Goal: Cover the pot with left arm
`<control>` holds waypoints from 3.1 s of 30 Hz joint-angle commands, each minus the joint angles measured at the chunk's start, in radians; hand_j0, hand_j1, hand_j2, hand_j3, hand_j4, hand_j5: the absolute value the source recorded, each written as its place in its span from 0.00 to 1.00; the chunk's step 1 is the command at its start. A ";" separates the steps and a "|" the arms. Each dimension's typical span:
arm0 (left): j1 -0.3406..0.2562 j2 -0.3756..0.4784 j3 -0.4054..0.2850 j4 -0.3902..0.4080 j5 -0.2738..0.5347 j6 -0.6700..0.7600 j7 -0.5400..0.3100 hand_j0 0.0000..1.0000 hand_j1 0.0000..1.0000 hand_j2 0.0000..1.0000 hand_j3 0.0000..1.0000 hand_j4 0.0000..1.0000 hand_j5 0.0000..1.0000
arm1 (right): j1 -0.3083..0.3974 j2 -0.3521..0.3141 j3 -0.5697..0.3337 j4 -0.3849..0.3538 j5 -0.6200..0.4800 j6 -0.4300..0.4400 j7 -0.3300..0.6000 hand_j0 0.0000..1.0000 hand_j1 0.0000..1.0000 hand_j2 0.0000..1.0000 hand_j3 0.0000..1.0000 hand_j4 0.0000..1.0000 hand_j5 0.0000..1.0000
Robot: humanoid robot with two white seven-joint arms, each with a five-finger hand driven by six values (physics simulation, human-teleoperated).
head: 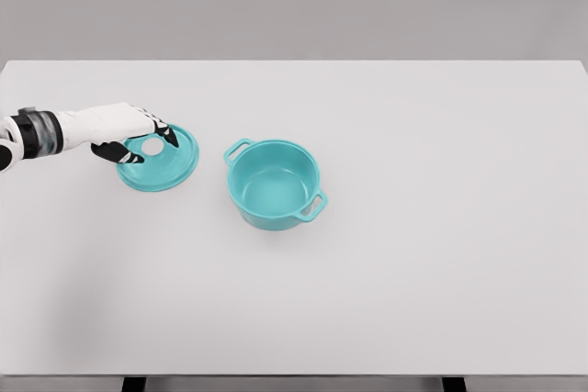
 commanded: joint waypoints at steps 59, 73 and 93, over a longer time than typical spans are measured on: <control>0.021 0.136 0.001 -0.281 0.024 0.003 0.000 0.53 0.53 0.53 0.53 0.53 0.53 | 0.000 0.000 0.000 0.000 0.000 0.000 0.000 1.00 1.00 1.00 1.00 1.00 1.00; 0.020 0.190 -0.031 -0.436 0.078 0.003 0.000 0.53 0.53 0.53 0.53 0.53 0.53 | 0.000 0.000 0.000 0.000 0.000 0.000 0.000 1.00 1.00 1.00 1.00 1.00 1.00; -0.005 0.144 -0.085 -0.558 0.067 0.003 0.000 0.53 0.53 0.53 0.53 0.53 0.53 | 0.000 0.000 0.000 0.000 0.000 0.000 0.000 1.00 1.00 1.00 1.00 1.00 1.00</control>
